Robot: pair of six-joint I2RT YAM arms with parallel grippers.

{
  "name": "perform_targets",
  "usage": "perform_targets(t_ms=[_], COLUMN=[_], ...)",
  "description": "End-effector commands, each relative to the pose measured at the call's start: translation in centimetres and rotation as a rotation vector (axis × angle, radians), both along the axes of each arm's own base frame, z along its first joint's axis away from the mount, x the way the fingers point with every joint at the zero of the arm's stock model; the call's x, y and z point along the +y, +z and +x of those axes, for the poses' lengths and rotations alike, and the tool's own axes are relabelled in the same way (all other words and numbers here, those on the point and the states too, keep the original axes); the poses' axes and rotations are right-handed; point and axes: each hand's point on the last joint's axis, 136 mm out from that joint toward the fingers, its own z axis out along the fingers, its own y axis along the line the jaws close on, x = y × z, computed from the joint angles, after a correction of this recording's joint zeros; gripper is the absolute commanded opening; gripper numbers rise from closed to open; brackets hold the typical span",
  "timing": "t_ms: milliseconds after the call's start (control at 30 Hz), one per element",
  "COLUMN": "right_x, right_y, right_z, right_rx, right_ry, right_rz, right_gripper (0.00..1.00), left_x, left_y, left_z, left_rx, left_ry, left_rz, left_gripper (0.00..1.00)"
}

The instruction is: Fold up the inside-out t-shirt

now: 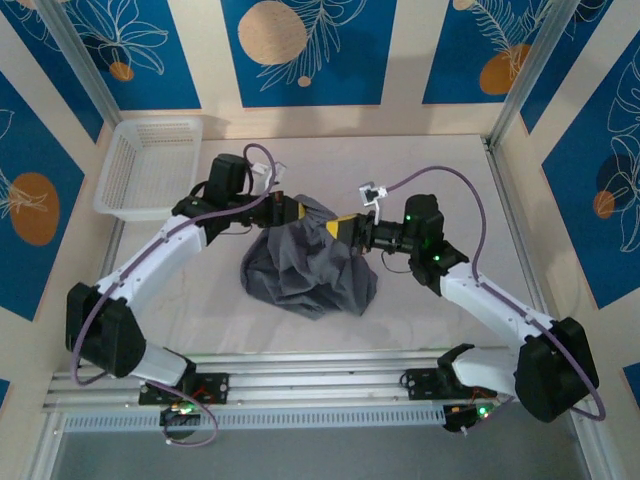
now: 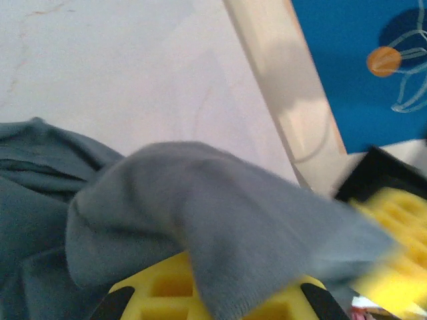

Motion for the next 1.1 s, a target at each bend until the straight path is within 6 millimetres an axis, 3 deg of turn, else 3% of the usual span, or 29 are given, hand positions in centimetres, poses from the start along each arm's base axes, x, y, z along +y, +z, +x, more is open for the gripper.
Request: perform_targets(t_ms=[0, 100, 167, 267, 367, 500, 633, 867, 1067], right_x=[0.9, 0.8, 0.6, 0.1, -0.5, -0.9, -0.9, -0.8, -0.6], right_y=[3.3, 3.3, 3.2, 2.5, 1.3, 0.4, 0.4, 0.8, 0.9], right_z=[-4.3, -3.6, -3.0, -1.8, -0.3, 0.7, 1.0, 0.5, 0.2], right_rx=[0.114, 0.118, 0.107, 0.134, 0.183, 0.208, 0.217, 0.226, 0.227], right_ry=[0.293, 0.251, 0.220, 0.160, 0.085, 0.034, 0.024, 0.037, 0.040], right_rz=[0.145, 0.143, 0.134, 0.118, 0.102, 0.084, 0.084, 0.073, 0.073], right_gripper=[0.00, 0.00, 0.00, 0.00, 0.00, 0.00, 0.00, 0.00, 0.00], left_x=[0.1, 1.0, 2.4, 4.6, 5.0, 3.2, 0.3, -4.4, -5.6], left_y=[-1.2, -0.8, -0.6, 0.3, 2.3, 4.6, 3.9, 1.8, 0.6], left_z=[1.2, 1.0, 0.6, -1.0, -3.7, -7.4, -8.8, -6.3, -4.3], left_rx=[-0.044, -0.088, -0.122, -0.174, -0.203, -0.238, -0.256, -0.237, -0.283], left_ry=[0.003, 0.016, 0.046, 0.088, 0.080, 0.037, -0.010, -0.039, -0.032], left_rz=[0.000, 0.043, 0.104, 0.160, 0.094, -0.067, -0.061, -0.091, -0.070], left_gripper=[0.11, 0.36, 0.46, 0.49, 0.50, 0.50, 0.48, 0.50, 0.58])
